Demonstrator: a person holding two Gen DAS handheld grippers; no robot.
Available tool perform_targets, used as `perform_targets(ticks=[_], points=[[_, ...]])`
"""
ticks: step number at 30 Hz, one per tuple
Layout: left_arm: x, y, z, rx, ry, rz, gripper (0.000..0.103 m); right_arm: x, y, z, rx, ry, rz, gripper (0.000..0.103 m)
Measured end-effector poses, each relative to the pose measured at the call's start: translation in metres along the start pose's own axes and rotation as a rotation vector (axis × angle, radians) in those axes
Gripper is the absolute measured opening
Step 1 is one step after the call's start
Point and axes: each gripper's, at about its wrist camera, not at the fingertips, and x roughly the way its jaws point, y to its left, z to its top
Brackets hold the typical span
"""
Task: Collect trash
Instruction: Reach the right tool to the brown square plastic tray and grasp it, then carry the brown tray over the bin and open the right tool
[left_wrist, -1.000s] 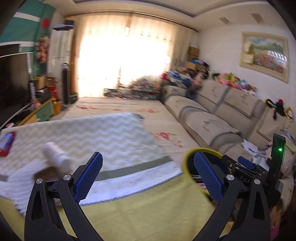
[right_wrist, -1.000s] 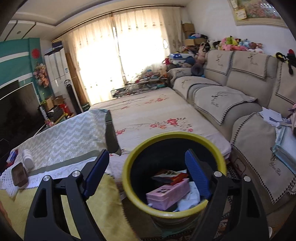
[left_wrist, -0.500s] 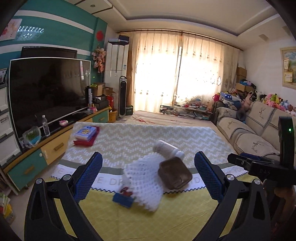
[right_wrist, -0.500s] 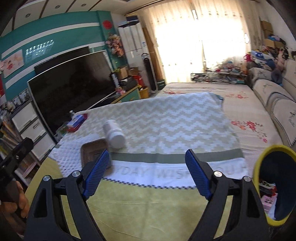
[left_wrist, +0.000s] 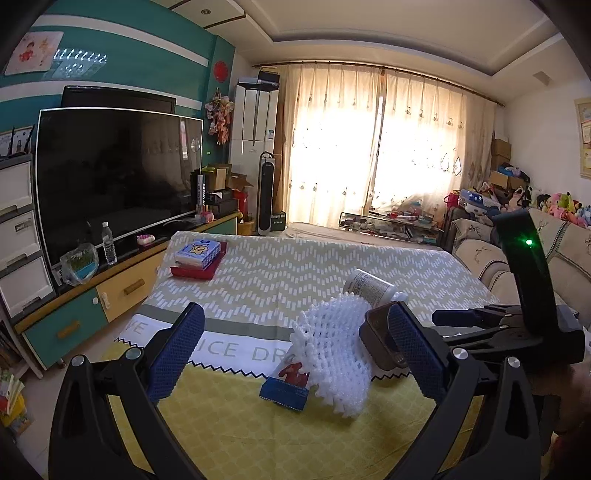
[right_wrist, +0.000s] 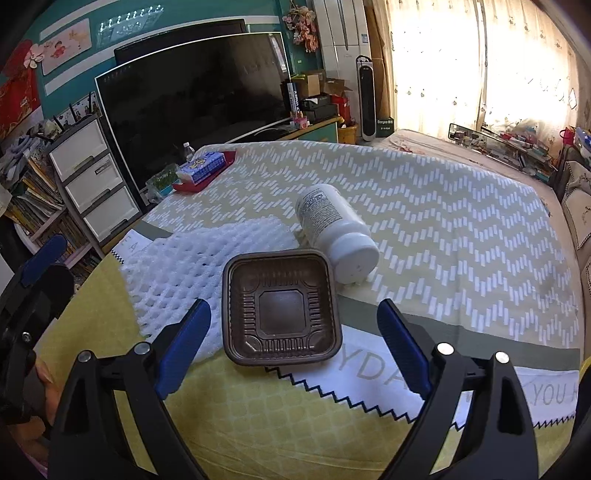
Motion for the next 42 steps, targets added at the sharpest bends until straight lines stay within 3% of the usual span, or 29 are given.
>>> perform_targets(ticks=[6,8,16,23,28,36,42], points=[[-0.006,-0.011,-0.002,0.047,-0.027,0.022,0.098,0.015,0.003,-0.003,-0.01,0.037,-0.002,0.082],[-0.008,-0.015,-0.003,0.064,-0.033,0.028,0.098,0.018,0.004,-0.004,-0.017,0.05,-0.006,0.066],[-0.006,-0.01,-0.005,0.055,-0.039,0.032,0.098,0.01,-0.009,-0.005,0.033,0.036,-0.011,0.065],[-0.005,-0.008,-0.006,0.062,-0.039,0.036,0.098,-0.036,-0.033,-0.012,0.088,-0.049,-0.079,0.065],[-0.001,-0.008,-0.006,0.064,-0.025,0.031,0.098,-0.092,-0.083,-0.037,0.203,-0.136,-0.219,0.066],[0.002,-0.01,-0.007,0.065,-0.014,0.03,0.098,-0.167,-0.202,-0.111,0.448,-0.116,-0.653,0.066],[0.006,-0.011,-0.007,0.069,-0.002,0.028,0.098,-0.182,-0.254,-0.146,0.558,-0.116,-0.747,0.067]])
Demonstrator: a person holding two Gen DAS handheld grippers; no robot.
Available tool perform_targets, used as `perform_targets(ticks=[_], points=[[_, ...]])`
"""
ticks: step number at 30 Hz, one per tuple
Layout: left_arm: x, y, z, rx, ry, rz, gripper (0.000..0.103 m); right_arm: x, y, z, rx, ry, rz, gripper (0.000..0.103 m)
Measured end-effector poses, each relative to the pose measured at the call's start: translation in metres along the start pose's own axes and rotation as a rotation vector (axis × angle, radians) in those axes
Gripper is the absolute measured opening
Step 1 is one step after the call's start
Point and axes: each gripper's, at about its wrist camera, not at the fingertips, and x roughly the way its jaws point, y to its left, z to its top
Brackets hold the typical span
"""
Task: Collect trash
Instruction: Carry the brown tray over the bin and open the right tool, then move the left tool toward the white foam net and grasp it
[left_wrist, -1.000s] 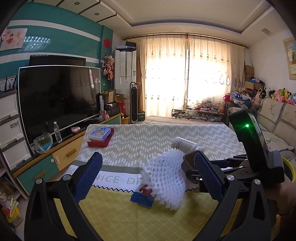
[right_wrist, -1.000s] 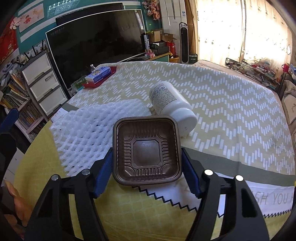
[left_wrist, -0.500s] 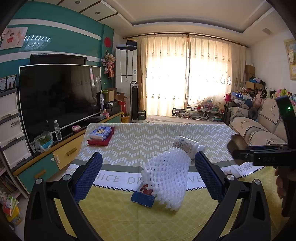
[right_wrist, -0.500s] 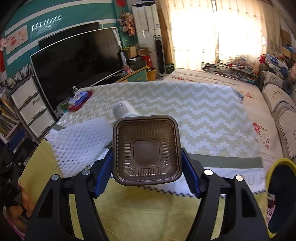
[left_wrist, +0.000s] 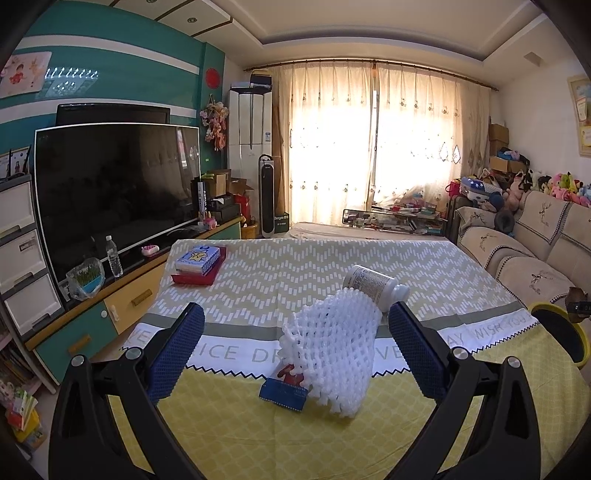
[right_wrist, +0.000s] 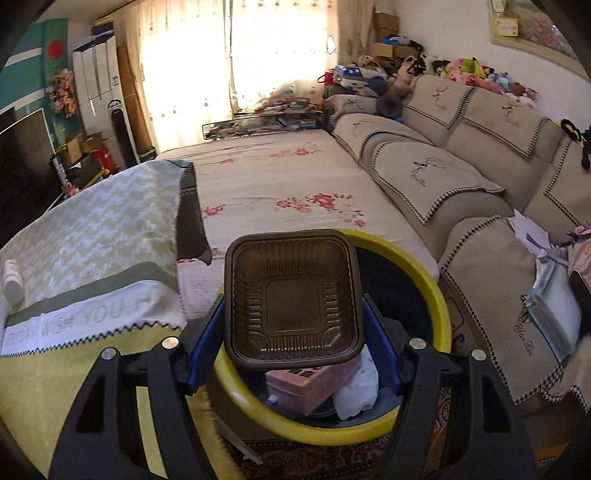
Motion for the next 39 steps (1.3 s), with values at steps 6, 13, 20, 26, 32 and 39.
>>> perform_targets(ticks=[6,13,20,26,32,39], points=[[0.0,-0.001,0.0,0.002,0.003,0.001,0.098,0.021,-0.01,0.0,0.018,-0.01,-0.125,0.085],[0.003,-0.004,0.0,0.017,0.021,-0.001,0.098,-0.044,0.036,0.001,0.033,-0.248,0.159,0.086],[0.013,-0.016,0.001,0.075,0.069,-0.022,0.098,-0.076,0.101,-0.02,-0.093,-0.351,0.315,0.091],[0.032,-0.032,0.0,0.147,0.155,-0.069,0.098,-0.087,0.11,-0.02,-0.12,-0.377,0.32,0.092],[0.058,-0.025,0.006,0.066,0.227,-0.079,0.098,-0.086,0.114,-0.019,-0.145,-0.371,0.317,0.095],[0.089,-0.014,0.01,0.028,0.319,-0.074,0.098,-0.077,0.106,-0.016,-0.102,-0.336,0.347,0.095]])
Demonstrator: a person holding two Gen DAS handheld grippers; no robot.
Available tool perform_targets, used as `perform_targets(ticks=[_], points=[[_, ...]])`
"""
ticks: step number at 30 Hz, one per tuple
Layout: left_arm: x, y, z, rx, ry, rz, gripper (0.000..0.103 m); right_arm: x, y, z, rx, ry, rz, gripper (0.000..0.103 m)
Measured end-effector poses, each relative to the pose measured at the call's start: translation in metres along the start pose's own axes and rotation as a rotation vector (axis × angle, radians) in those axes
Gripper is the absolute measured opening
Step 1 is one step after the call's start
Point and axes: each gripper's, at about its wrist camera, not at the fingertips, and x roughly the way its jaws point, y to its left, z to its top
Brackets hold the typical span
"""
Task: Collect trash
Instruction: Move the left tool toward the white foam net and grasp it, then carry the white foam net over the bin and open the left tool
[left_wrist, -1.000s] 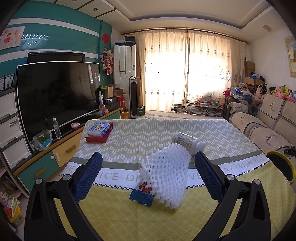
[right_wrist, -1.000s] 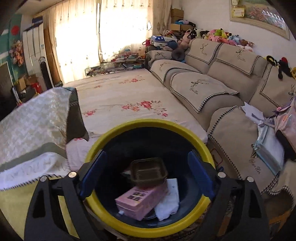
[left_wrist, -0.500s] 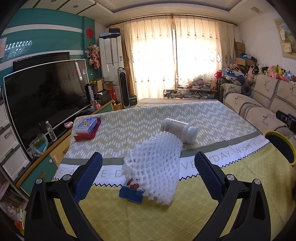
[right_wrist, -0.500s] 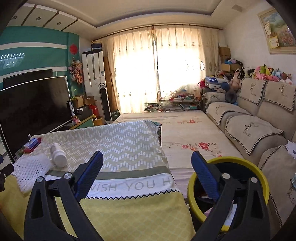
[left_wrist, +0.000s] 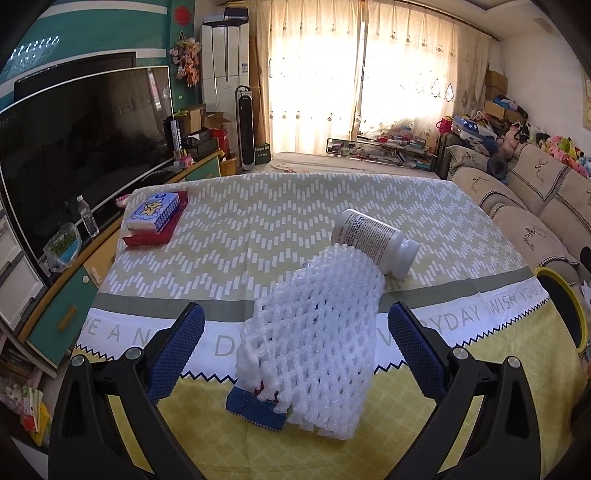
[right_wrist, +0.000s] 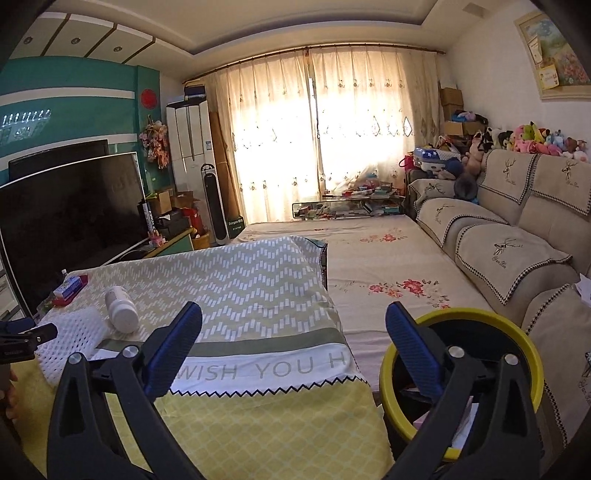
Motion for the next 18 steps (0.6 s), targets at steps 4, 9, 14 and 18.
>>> perform_targets(ticks=[4,9,14,18], points=[[0.011,0.0,0.003,-0.001,0.038,-0.008,0.062,0.002,0.0,-0.001,-0.005,0.007,0.002,0.095],[0.022,-0.001,0.001,0.003,0.092,-0.019,0.037,0.002,0.001,-0.001,-0.003,0.013,0.006,0.095],[0.018,-0.006,-0.002,0.009,0.094,-0.029,0.015,0.003,-0.003,-0.001,0.018,0.017,0.006,0.095],[0.002,-0.016,-0.003,0.027,0.066,-0.051,0.01,0.002,-0.002,-0.002,0.017,0.013,-0.002,0.095]])
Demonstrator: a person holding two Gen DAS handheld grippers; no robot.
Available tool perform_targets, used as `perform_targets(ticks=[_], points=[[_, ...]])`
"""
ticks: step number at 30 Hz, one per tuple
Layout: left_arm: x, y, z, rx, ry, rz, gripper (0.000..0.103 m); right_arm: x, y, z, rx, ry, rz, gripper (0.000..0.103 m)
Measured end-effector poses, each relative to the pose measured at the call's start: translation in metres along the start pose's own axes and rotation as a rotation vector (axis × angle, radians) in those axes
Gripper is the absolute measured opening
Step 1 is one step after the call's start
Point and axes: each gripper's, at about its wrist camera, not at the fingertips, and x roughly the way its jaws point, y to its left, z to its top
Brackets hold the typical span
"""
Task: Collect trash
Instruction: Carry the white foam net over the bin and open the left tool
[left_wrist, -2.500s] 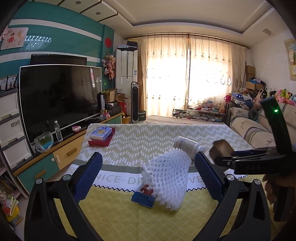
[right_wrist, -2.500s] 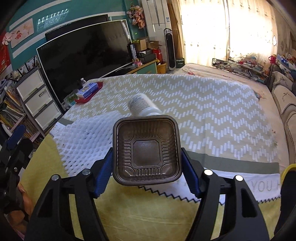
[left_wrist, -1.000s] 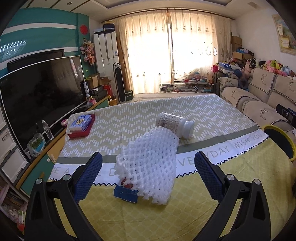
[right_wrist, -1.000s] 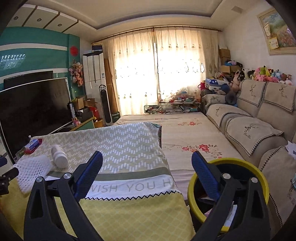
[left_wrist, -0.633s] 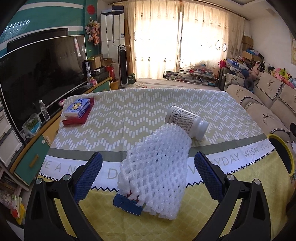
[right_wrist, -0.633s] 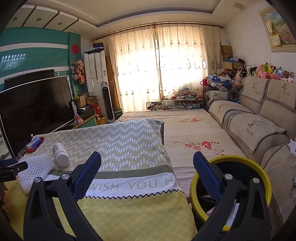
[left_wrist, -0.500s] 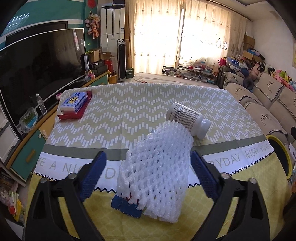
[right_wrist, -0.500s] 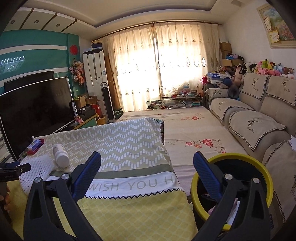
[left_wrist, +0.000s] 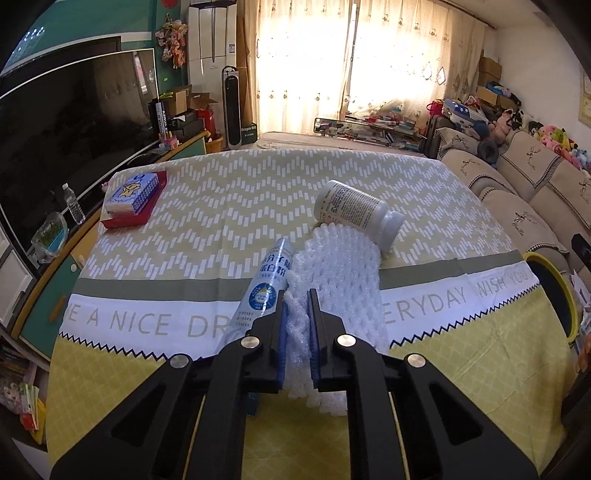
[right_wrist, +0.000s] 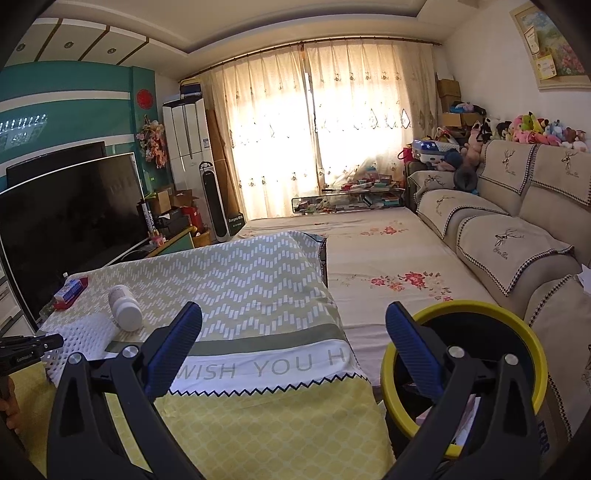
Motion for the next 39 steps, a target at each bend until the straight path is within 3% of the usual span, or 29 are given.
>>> perform_targets(ticks=[7,14,20,27,32,39], points=[[-0.032,-0.031,0.011,0.058,-0.049,-0.057,0.01,-0.003,0.0,0.001,0.008,-0.022,-0.004,0.095],[-0.055,-0.093,0.027,0.174,-0.077,-0.196,0.01,-0.018,-0.025,0.003,0.068,-0.041,-0.019,0.095],[-0.05,-0.159,0.038,0.274,-0.072,-0.31,0.01,-0.051,-0.071,0.012,0.089,-0.088,-0.178,0.095],[-0.03,-0.252,0.046,0.402,-0.031,-0.452,0.01,-0.076,-0.131,0.002,0.109,-0.064,-0.348,0.095],[-0.013,-0.321,0.045,0.483,-0.004,-0.532,0.01,-0.083,-0.171,-0.004,0.17,-0.051,-0.423,0.095],[0.014,-0.407,0.044,0.555,0.063,-0.603,0.01,-0.101,-0.196,-0.002,0.191,-0.082,-0.494,0.095]])
